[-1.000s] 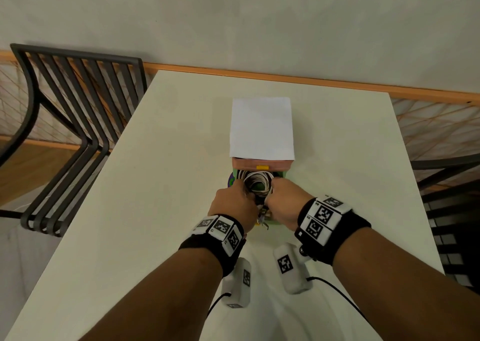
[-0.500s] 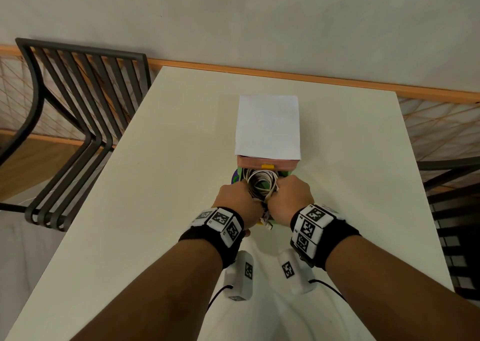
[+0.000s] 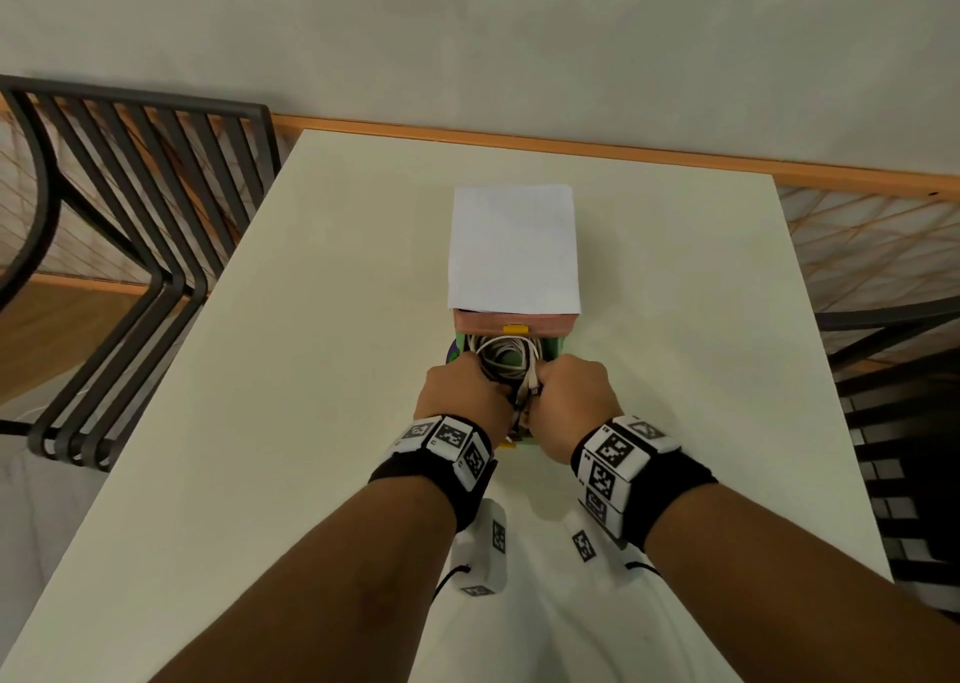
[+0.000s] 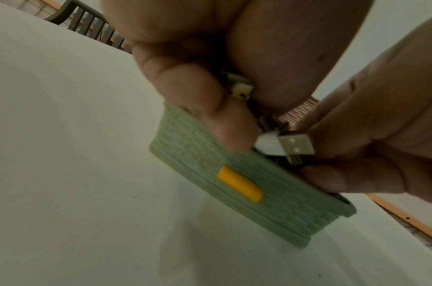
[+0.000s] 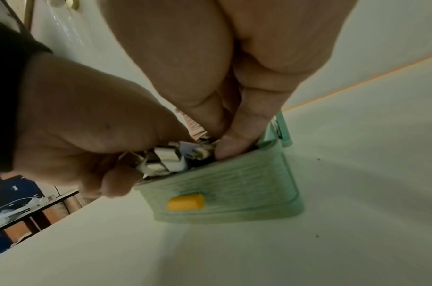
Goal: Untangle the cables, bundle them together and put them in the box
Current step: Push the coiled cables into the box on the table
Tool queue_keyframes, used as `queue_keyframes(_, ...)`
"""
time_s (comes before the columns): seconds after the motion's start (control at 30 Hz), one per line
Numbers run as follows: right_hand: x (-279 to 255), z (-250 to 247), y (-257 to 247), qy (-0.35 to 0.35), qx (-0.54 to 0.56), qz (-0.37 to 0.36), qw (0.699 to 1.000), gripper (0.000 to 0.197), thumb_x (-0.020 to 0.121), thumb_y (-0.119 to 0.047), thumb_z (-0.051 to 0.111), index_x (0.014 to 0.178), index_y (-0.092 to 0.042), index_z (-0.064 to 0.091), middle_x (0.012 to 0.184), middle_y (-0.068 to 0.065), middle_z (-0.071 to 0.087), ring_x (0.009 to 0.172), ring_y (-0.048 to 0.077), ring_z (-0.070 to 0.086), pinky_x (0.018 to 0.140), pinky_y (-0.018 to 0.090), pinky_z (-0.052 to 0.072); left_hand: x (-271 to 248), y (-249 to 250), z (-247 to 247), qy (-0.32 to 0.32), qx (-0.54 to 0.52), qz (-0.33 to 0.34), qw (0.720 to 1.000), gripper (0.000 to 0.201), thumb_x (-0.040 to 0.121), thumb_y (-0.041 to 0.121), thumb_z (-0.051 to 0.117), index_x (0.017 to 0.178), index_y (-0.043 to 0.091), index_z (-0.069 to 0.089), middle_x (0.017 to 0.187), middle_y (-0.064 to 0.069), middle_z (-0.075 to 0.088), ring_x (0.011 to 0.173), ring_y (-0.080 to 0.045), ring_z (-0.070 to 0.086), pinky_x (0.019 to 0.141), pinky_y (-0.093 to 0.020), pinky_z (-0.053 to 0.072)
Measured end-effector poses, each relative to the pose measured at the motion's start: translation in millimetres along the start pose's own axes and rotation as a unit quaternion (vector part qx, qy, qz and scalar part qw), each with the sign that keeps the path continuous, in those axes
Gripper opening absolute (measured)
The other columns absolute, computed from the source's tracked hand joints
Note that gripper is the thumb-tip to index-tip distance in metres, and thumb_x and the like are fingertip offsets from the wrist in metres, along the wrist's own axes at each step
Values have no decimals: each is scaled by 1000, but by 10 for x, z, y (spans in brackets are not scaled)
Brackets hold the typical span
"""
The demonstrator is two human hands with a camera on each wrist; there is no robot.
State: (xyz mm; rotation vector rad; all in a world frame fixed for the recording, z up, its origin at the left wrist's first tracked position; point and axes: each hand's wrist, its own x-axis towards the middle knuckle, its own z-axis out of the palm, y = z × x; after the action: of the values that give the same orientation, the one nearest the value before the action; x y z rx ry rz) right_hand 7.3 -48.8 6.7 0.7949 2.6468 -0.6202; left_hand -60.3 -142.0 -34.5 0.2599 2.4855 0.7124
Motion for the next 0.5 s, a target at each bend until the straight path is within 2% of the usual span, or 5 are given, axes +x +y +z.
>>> queue_keyframes(0.07, 11, 22, 11, -1, 10, 4, 1000, 39, 92, -6, 53, 58, -21, 42, 70, 0, 53, 87, 26, 59, 69, 22, 39, -30, 2, -18, -1, -7, 6, 1000, 15, 85, 29, 57, 83, 15, 61, 87, -11, 68, 70, -33, 70, 65, -40, 62)
queue_keyframes(0.17, 55, 70, 12, 13, -13, -19, 1000, 12, 91, -8, 54, 89, -9, 66, 100, 11, 69, 96, 29, 64, 70, 27, 42, -73, 3, -62, -1, -4, 15, 1000, 20, 85, 30, 53, 82, 12, 63, 81, -7, 66, 70, -29, 66, 66, -38, 61)
queue_keyframes(0.33, 86, 127, 70, 65, 32, -14, 997, 21, 86, -9, 57, 106, -6, 65, 108, 16, 57, 100, 31, 57, 70, 25, 34, -149, -12, -124, -40, -6, 19, 999, 26, 82, 37, 56, 86, 14, 67, 79, -3, 64, 67, -22, 64, 64, -39, 63)
queue_keyframes(0.43, 75, 132, 88, 39, 19, -27, 999, 29, 85, -16, 60, 111, -5, 58, 113, 15, 54, 103, 29, 55, 72, 23, 34, -126, -11, -160, -62, 25, 21, 998, 27, 85, 39, 55, 90, 15, 67, 79, -3, 64, 65, -22, 63, 68, -38, 62)
queue_keyframes(0.5, 68, 125, 88, 16, 32, -40, 999, 40, 83, -22, 63, 118, -5, 53, 117, 13, 49, 102, 24, 52, 76, 21, 34, -94, 16, -186, -76, 49, 18, 996, 26, 87, 37, 55, 92, 14, 65, 89, -8, 67, 76, -28, 67, 73, -40, 62)
